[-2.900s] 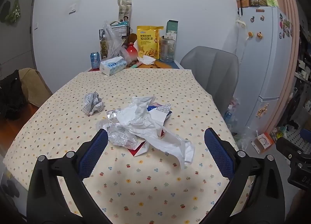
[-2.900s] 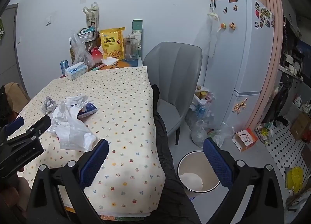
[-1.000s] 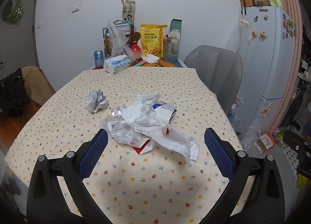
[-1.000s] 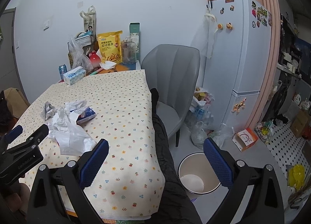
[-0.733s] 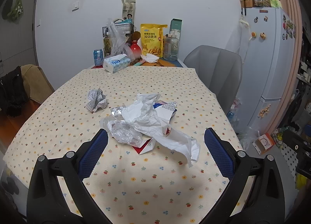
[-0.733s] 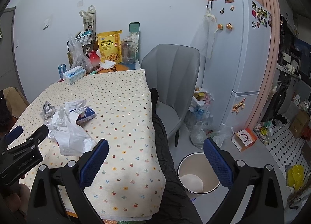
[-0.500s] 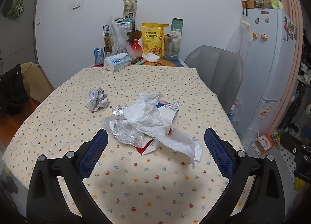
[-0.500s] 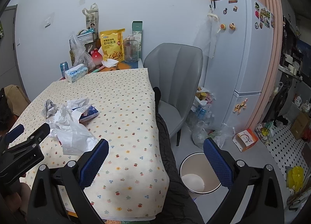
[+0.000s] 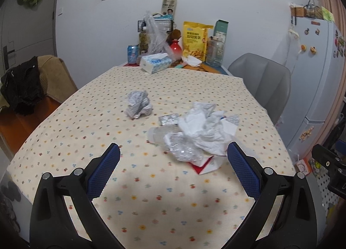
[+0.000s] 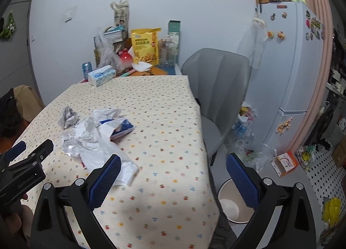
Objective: Collect trash
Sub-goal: 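Grasp the clear plastic bottle with the left gripper while the right gripper grasps a white tissue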
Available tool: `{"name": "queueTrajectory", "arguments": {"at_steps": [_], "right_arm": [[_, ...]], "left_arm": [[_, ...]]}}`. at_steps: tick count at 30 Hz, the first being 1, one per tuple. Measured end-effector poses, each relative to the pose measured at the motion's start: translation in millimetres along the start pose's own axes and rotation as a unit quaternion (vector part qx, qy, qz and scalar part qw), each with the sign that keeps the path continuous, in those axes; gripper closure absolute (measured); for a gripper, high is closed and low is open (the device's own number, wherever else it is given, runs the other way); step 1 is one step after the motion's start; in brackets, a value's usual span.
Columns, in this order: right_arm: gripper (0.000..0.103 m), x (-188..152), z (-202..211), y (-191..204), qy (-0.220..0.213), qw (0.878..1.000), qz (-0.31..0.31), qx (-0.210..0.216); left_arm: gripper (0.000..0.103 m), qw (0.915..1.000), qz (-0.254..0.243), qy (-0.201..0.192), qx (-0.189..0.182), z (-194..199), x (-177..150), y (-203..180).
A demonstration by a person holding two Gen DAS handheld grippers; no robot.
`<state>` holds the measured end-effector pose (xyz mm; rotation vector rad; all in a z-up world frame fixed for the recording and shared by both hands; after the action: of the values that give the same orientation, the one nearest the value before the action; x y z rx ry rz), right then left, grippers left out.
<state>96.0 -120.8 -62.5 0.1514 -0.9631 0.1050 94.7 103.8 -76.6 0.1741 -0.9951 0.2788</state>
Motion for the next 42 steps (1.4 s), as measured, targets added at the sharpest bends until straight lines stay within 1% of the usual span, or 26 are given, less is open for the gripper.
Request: {"name": "queueTrajectory", "arguments": {"at_steps": [5, 10, 15, 18, 20, 24, 25, 26, 27, 29, 32, 34, 39, 41, 42], "right_arm": [[0.008, -4, -16, 23, 0.019, 1.0, 0.014, 0.021], [0.008, -8, -29, 42, 0.033, 0.998, 0.032, 0.039], [0.014, -20, -46, 58, 0.059, 0.995, 0.038, 0.07], [0.02, -30, -59, 68, 0.079, 0.992, 0.042, 0.089], [0.028, -35, -67, 73, 0.089, 0.991, 0.043, 0.094], [0.039, -45, -81, 79, 0.11, 0.987, 0.051, 0.105], [0.047, -46, -85, 79, 0.116, 0.986, 0.052, 0.106], [0.058, -48, -88, 79, 0.122, 0.985, 0.052, 0.107], [0.063, -50, -93, 78, 0.131, 0.984, 0.049, 0.112], [0.084, -52, -98, 75, 0.142, 0.982, 0.039, 0.121], [0.093, -50, -99, 72, 0.142, 0.981, 0.031, 0.126], [0.095, -48, -100, 68, 0.14, 0.981, 0.023, 0.13], [0.095, -42, -96, 59, 0.13, 0.984, 0.015, 0.121], [0.095, -40, -95, 58, 0.127, 0.985, 0.018, 0.118], [0.095, -40, -94, 57, 0.126, 0.985, 0.019, 0.118]], "left_arm": [[0.005, 0.9997, 0.015, 0.011, 0.016, -11, -7, 26], [0.005, 0.9994, 0.022, 0.023, 0.016, -22, -15, 36], [0.005, 0.999, 0.021, 0.037, 0.015, -33, -21, 34], [0.005, 0.999, 0.016, 0.04, 0.013, -40, -21, 29], [0.005, 0.9989, 0.016, 0.043, 0.014, -43, -21, 25], [0.005, 0.9988, 0.012, 0.047, 0.009, -52, -19, 17], [0.005, 0.9986, 0.011, 0.051, 0.007, -56, -18, 14], [0.005, 0.9985, 0.01, 0.053, 0.007, -58, -18, 12], [0.005, 0.9983, 0.009, 0.056, 0.007, -61, -18, 11], [0.005, 0.998, 0.009, 0.063, 0.009, -67, -17, 8], [0.005, 0.9973, 0.013, 0.072, 0.009, -76, -16, 3], [0.005, 0.9965, 0.017, 0.082, 0.008, -82, -17, -1], [0.025, 0.994, 0.024, 0.107, 0.0, -96, -23, -9], [0.041, 0.9934, 0.022, 0.112, -0.001, -98, -25, -12], [0.05, 0.9931, 0.023, 0.115, -0.005, -99, -25, -14]]}}
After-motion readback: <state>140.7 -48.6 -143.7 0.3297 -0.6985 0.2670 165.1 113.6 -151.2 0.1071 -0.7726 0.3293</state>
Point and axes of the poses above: each gripper's, at about its wrist camera, not at the fingertips, and z roughly against the way its jaws point, y to its left, x to its top, the point moved 10 cm from there along -z, roughly the way its jaws point, and after that the axes turned 10 degrees about x, right-handed, at the moved point
